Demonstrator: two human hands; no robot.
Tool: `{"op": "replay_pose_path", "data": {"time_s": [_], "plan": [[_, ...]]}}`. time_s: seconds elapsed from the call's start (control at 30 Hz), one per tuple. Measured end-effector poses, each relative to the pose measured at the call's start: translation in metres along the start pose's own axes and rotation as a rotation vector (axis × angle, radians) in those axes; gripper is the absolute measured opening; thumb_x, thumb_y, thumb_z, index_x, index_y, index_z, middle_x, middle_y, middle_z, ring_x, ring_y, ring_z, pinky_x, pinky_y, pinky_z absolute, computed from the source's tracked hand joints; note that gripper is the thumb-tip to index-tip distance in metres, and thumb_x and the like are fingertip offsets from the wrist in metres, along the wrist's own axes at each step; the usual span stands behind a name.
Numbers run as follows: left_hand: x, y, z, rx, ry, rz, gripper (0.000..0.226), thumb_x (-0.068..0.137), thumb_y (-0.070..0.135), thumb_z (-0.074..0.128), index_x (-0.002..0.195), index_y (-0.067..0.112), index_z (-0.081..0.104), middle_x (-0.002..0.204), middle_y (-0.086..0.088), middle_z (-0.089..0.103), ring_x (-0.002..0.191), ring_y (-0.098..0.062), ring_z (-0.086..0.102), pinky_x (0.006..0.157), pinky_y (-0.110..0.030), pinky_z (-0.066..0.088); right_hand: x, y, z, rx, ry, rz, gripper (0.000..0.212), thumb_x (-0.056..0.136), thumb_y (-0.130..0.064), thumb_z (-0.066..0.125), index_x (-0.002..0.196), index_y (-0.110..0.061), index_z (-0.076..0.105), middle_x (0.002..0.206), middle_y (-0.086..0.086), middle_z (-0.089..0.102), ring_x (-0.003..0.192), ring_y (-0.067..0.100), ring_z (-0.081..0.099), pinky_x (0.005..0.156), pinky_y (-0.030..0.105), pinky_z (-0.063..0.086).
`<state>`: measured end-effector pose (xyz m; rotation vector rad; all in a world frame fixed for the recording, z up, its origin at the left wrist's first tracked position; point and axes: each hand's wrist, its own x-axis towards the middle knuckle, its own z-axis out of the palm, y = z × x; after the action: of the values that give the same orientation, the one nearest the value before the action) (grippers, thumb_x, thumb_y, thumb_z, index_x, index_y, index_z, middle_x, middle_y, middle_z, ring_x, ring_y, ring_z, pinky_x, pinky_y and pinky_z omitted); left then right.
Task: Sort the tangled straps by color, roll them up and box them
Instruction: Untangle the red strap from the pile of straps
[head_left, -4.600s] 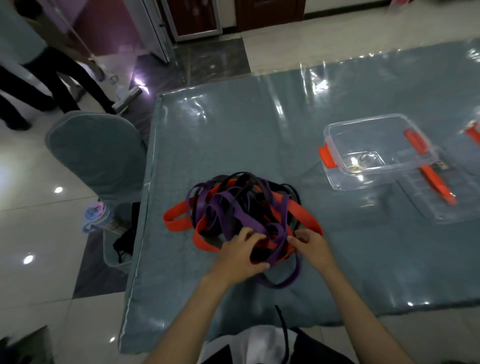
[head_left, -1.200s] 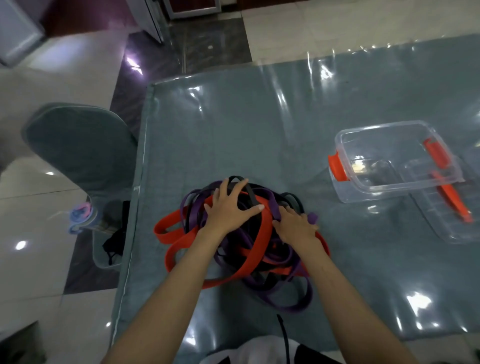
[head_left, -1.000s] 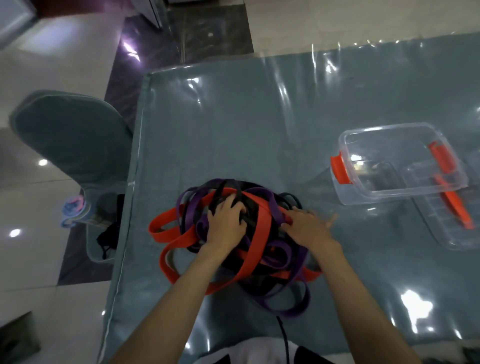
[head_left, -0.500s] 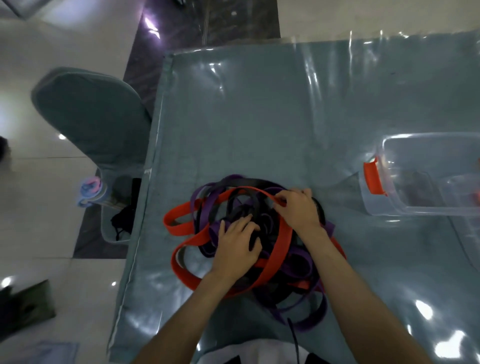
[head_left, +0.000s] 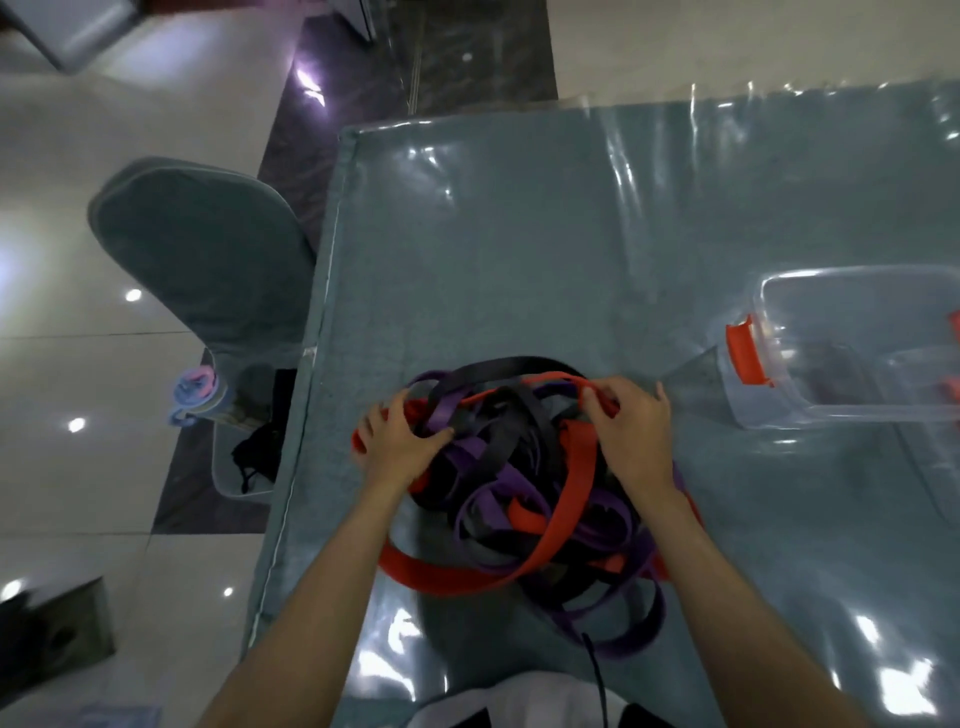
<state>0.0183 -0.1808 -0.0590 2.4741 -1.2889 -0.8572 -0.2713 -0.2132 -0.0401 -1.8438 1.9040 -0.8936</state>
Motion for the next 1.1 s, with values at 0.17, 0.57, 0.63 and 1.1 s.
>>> {"op": "replay_pose_path", "data": {"time_s": [0.17, 0.57, 0.63, 1.1], "plan": [[0.005, 0.002, 0.008, -0.003, 0.129, -0.055, 0.049, 0.093, 0.049, 0.068, 0.131, 0.020, 0.063, 0.141, -0.013, 0.059, 0.135, -0.038, 0.051, 0.117, -0.066, 0.031, -0.011, -0.008, -0.010, 0.152, 0.018, 0.017, 0.003, 0.097, -0.018, 0.073, 0.099, -0.017, 0.076, 0.087, -0.006, 0.074, 0.082, 0.020, 0.072, 0.104, 0.052, 0.052], [0.001, -0.027, -0.018, -0.755, 0.169, -0.214, 0.056, 0.098, 0.012, 0.073, 0.143, 0.012, 0.041, 0.135, -0.021, 0.057, 0.119, -0.036, 0.063, 0.106, -0.051, 0.053, 0.001, 0.009, -0.029, 0.420, 0.240, 0.517, 0.009, 0.094, -0.011, 0.062, 0.102, -0.006, 0.064, 0.102, 0.009, 0.070, 0.091, 0.018, 0.062, 0.086, 0.036, 0.049], [0.005, -0.025, -0.020, -0.764, 0.181, -0.233, 0.048, 0.095, 0.007, 0.075, 0.136, 0.011, 0.051, 0.139, -0.021, 0.056, 0.117, -0.035, 0.064, 0.102, -0.051, 0.057, 0.000, 0.014, -0.025, 0.559, 0.245, 0.678, 0.010, 0.096, -0.011, 0.060, 0.104, -0.004, 0.060, 0.102, 0.013, 0.067, 0.093, 0.031, 0.067, 0.074, 0.041, 0.059], [0.011, -0.017, -0.011, 0.101, 0.041, 0.186, 0.069, 0.089, 0.053, 0.072, 0.152, 0.038, 0.046, 0.170, -0.005, 0.024, 0.158, -0.031, 0.019, 0.122, -0.067, 0.012, -0.001, 0.005, -0.030, 0.881, 0.143, 0.662, 0.016, 0.098, -0.011, 0.063, 0.110, -0.021, 0.059, 0.117, 0.010, 0.067, 0.083, 0.016, 0.068, 0.060, 0.034, 0.059]]}}
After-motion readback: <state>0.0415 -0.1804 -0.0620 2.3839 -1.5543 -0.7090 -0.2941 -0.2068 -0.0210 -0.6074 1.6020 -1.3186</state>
